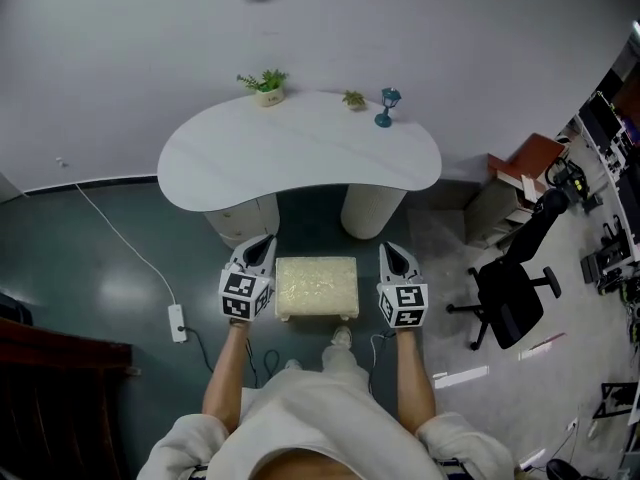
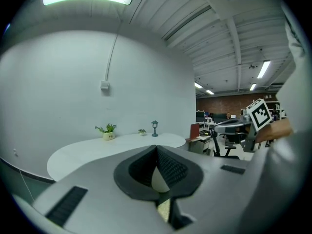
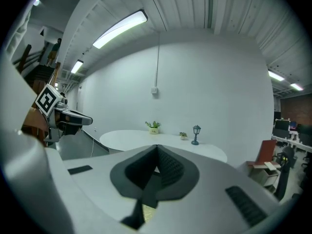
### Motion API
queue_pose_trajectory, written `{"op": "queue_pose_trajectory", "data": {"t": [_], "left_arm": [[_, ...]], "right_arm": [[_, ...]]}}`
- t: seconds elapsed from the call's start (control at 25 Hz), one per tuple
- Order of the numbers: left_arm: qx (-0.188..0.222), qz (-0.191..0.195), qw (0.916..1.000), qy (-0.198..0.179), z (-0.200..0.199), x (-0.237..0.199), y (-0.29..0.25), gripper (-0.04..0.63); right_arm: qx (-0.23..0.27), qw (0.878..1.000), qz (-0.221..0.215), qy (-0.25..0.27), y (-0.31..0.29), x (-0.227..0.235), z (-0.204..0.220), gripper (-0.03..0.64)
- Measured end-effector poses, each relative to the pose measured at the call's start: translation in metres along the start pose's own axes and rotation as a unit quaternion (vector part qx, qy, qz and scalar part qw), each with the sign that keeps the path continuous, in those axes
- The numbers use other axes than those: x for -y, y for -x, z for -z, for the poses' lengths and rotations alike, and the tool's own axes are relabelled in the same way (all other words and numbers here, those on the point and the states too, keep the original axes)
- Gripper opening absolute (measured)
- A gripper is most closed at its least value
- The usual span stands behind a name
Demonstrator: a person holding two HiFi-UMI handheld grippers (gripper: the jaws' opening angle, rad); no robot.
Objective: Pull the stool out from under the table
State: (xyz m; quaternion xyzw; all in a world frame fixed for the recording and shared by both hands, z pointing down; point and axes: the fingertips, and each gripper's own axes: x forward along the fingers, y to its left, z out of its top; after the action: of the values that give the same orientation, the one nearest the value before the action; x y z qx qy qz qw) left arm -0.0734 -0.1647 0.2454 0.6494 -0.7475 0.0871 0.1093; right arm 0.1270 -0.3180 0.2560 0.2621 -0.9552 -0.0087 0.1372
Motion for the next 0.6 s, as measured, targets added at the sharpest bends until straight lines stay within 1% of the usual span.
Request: {"op": "queue_pose_trajectory", "data": {"t": [0.28,0.6], "left_arm": [[0.018,0.001,0.9998,-0.008,-0.020,0.008,0.025,0.011],[0.021,-0.001,0.9997,-0.011,-0.018,0.013,0.036,0.011]], "right_arm": [[0.009,1.000,0.006,0.010,0.027,-0.009,-0.014,-0.005],[0.009,1.000,0.008,0.009,0.040,-0.014,-0.012,-0.005]]}}
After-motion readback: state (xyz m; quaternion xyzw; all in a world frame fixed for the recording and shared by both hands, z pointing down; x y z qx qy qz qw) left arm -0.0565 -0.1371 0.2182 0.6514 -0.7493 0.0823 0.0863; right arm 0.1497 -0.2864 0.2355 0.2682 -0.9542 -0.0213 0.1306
